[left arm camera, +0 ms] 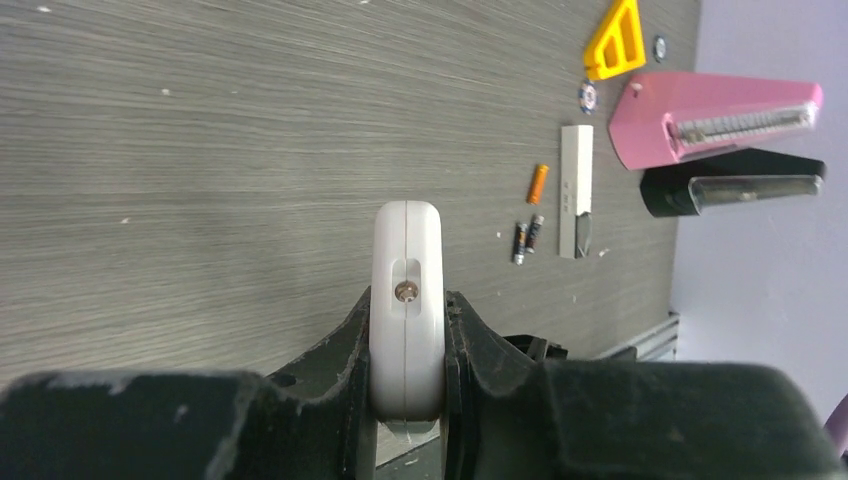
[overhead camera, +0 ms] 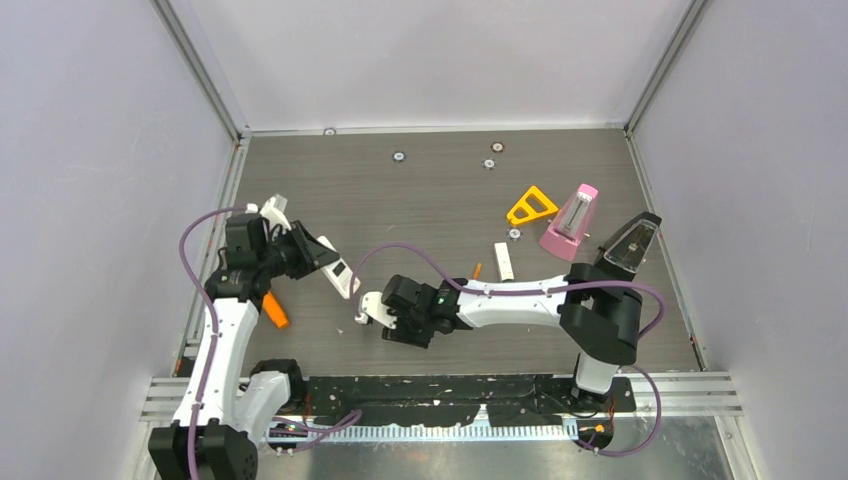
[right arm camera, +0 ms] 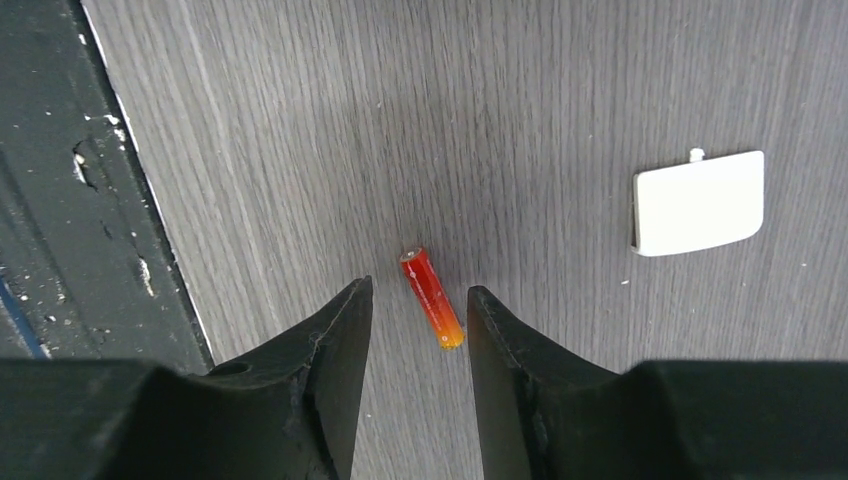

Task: Load the batteries into the remote control

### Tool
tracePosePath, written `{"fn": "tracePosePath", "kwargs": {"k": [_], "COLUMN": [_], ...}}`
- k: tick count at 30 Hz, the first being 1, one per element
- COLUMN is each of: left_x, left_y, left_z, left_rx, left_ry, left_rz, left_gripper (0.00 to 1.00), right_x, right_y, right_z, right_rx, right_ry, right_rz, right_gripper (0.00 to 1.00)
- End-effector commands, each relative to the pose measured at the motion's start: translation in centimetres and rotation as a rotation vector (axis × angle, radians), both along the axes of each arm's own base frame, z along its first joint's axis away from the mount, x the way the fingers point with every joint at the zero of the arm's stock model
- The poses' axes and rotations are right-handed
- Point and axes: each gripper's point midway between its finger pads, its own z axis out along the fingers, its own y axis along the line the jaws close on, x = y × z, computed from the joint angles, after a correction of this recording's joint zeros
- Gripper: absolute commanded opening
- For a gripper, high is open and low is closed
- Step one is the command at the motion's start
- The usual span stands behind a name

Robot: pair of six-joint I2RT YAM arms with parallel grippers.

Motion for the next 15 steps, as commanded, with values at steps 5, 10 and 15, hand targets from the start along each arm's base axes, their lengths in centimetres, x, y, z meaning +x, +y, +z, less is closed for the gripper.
{"fn": "tracePosePath", "kwargs": {"k": [5, 10, 15], "left_x": [0.7, 0.7, 0.8], "left_y": [2.4, 2.5, 2.8], "left_z": [0.7, 0.4, 0.3], "left_rx": [0.105, 0.115, 0.132], "left_ry": [-0.052, -0.046, -0.044], "left_rz": [0.095, 0.094, 0.1], "left_gripper": [0.0, 0.0, 0.0], "right_x": [0.7, 1.1, 2.2], "right_y": [1.6, 1.1, 0.0], "right_z": [-0.5, -1.5, -1.5], "right_rx": [-0.001, -0.031, -0.06], "right_ry": [0.001, 0.008, -0.032], "right_rz": [-0.007, -0.041, -0.088], "right_gripper": [0.46, 0.38, 0.42]}}
